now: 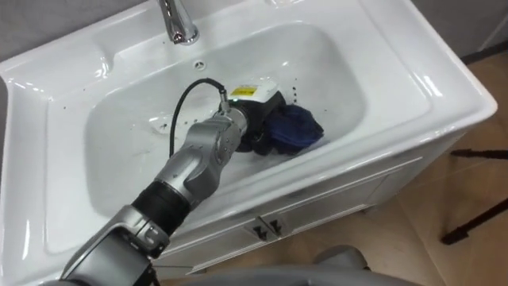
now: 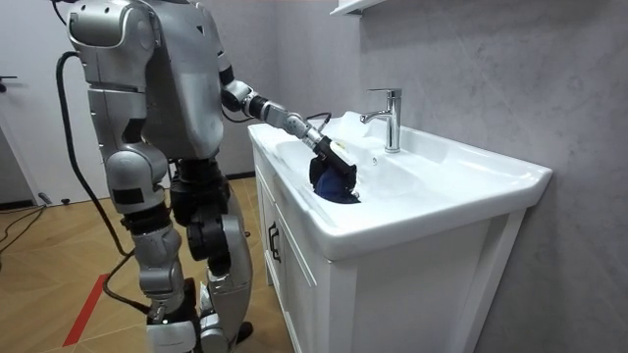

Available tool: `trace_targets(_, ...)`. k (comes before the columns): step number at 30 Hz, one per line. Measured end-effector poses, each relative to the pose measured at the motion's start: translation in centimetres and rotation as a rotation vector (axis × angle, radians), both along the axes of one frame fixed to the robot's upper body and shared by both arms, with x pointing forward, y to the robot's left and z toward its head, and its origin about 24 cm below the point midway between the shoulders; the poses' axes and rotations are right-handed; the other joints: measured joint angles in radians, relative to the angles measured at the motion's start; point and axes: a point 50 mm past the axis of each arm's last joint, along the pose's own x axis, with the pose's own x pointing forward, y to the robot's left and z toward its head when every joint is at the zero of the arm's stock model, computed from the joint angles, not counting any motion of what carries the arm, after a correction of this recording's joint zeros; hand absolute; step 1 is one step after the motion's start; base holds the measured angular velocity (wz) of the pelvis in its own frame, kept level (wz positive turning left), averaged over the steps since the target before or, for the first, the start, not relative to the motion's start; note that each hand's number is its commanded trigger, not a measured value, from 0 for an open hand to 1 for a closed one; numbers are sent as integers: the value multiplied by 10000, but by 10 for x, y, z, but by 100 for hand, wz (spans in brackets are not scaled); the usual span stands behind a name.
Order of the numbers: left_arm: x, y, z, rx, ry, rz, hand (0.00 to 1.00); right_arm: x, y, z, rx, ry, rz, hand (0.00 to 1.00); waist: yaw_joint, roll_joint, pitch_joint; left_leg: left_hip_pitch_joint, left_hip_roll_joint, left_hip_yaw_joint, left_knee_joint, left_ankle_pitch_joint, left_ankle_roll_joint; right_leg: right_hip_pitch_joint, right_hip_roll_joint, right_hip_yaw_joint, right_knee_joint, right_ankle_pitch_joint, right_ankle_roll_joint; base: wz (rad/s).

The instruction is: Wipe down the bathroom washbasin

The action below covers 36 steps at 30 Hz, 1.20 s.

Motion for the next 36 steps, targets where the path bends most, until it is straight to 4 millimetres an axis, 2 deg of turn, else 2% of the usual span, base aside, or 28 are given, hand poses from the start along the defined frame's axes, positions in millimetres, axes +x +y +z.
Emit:
trace_targets(6,3,-2,6,-215,-656,-363,100,-6,-1,0,-215,-103,-271,0,28,-50,33,45,0,10,6,1,1,1,1,75,-20,0,2,-3)
trace_targets(12,7,12,9,-183,-1509,-256,100,-11,-5,1,-345,-338,-972,0,59,-55,37,7,50,199,-12,0,-1,-129,37,298,-9,3,-4,-10)
trace_targets(16,13,31,8,-18,-2019,232,100,-17,-11,3,-475,-428,-1387,0,-35,18,-10,14,81,264,-36,-1,-3,-235,55,427,126,20,-25,-10)
trace_targets(23,26,56,2,240,-2504,1354,100,-38,-14,5,-562,-81,-1797,0,-82,-23,1,237,104,299,-186,-1,-7,-178,93,621,176,24,-32,-7)
trace_targets(27,30,72,-8,691,-2484,1876,100,-44,-13,5,-639,79,-1902,0,7,-45,10,235,185,554,-159,-3,-9,-297,144,876,225,63,-51,-20)
trace_targets(32,28,104,-25,1633,-2021,2773,100,-48,-19,7,-843,94,-2072,0,128,-152,61,213,343,1060,-58,-13,-19,-631,288,1497,403,100,-50,-28)
trace_targets(34,26,117,-33,2112,-1935,3116,100,-47,-19,7,-844,-15,-2178,0,151,-241,54,197,408,1229,-52,-22,-32,-775,353,1692,527,111,-53,-28)
trace_targets(36,24,128,-36,2534,-2005,3337,100,-43,-19,7,-820,-140,-2138,0,128,-286,-7,-39,484,1255,57,-38,-37,-982,409,1739,544,164,-70,-12)
